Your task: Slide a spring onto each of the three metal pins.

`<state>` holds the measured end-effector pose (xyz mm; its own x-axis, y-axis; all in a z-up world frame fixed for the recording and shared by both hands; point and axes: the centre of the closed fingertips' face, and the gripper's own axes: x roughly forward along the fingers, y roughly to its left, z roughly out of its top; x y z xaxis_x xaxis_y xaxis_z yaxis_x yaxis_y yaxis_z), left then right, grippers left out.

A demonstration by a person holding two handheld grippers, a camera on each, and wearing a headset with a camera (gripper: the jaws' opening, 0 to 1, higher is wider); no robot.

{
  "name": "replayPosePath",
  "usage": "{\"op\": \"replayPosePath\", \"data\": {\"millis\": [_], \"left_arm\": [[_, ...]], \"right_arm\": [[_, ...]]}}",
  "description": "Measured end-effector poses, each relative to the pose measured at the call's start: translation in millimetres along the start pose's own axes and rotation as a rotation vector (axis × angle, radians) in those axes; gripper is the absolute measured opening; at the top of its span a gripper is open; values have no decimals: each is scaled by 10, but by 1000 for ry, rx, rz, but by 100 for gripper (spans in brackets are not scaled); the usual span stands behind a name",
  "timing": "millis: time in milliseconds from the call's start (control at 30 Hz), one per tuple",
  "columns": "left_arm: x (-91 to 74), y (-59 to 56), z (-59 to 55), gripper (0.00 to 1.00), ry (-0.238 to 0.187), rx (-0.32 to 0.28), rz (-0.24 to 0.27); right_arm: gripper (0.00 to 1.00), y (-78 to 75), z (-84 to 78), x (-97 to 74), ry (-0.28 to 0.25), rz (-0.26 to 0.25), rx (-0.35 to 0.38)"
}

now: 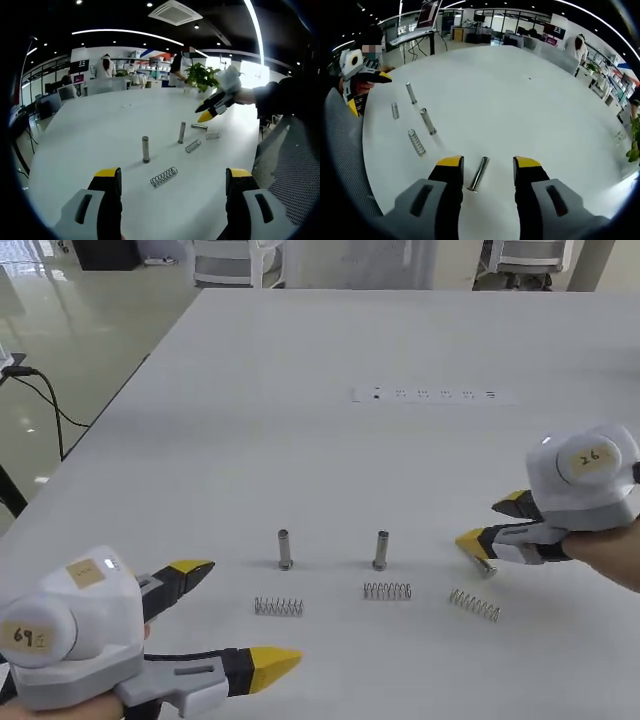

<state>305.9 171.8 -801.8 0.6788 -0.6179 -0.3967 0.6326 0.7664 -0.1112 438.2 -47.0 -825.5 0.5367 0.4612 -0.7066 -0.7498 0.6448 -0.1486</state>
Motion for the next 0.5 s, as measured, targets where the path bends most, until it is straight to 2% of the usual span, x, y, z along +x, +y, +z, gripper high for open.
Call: {"op": "replayPosePath", "data": {"millis": [67, 300, 500], "left_arm": [[4, -4, 2, 85, -1, -1, -2], [9, 3, -13, 85, 1, -5, -1], [8, 5, -18, 84, -1, -10, -1]], "right_arm": [[38, 9, -49, 40, 31, -7, 0], [33, 39, -71, 130, 58, -7, 25], [27, 5, -119, 219, 96, -17, 44]]}}
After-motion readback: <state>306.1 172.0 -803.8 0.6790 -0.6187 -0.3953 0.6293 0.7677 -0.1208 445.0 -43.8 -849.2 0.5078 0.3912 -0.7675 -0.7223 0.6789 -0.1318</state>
